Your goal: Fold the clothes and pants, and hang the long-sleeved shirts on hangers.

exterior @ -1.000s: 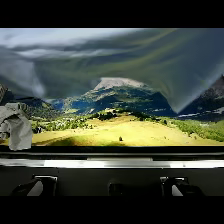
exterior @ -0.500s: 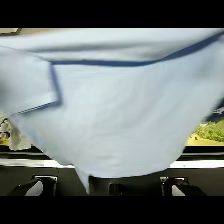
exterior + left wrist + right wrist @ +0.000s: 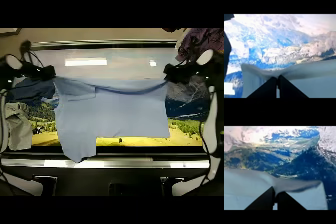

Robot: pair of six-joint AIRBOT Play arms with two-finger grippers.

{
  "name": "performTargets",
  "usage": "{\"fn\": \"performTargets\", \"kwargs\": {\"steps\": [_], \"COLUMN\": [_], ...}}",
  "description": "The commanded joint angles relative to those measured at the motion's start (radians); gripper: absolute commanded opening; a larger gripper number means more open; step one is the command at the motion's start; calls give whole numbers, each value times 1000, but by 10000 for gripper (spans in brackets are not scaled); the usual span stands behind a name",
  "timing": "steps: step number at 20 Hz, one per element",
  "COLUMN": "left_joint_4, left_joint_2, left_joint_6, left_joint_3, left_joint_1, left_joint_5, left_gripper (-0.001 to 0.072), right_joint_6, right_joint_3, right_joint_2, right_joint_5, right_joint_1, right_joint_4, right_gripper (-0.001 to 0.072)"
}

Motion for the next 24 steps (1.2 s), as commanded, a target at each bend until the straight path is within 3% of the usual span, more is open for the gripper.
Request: {"fn": "performTargets", "kwargs": {"steps": [1,2,3,4,5,6,7,8,10,12,16,18,19,24], "left_joint_4": [-6,-32,-50,-61,-60,-61,-61,-60,-35,32,42,52,63,83], "left_joint_2": [-169,-183,-190,-190,-179,-157,-122,-85,-14,69,313,415,443,465], "left_joint_6": [-51,-51,-51,-51,-62,-108,-146,-147,-70,-46,-50,-50,-50,-50], "left_joint_3": [15,15,15,16,20,21,21,21,16,-57,-398,-551,-599,-652], "left_joint_1": [-33,-31,-26,-23,-12,8,37,65,124,180,280,303,309,309], "left_joint_5": [71,62,47,30,13,5,-6,-33,-167,-280,-232,-198,-192,-193], "left_gripper": [15,20,105,295,457,516,517,517,517,517,517,516,516,516], "right_joint_6": [32,33,40,43,41,15,-55,-121,-269,-283,-406,-460,-491,-585], "right_joint_3": [-5,-5,-5,-5,0,14,27,27,20,-77,-505,-701,-774,-972], "right_joint_2": [-180,-200,-213,-217,-213,-202,-181,-151,-96,-27,175,255,276,280], "right_joint_5": [-97,-100,-97,-87,-61,-13,42,100,276,338,314,259,239,165], "right_joint_1": [1,1,1,0,-4,-19,-46,-77,-157,-274,-486,-539,-547,-546], "right_joint_4": [118,135,140,142,141,142,142,141,138,169,301,293,291,313], "right_gripper": [40,40,57,135,272,477,635,660,659,657,653,630,580,582]}}
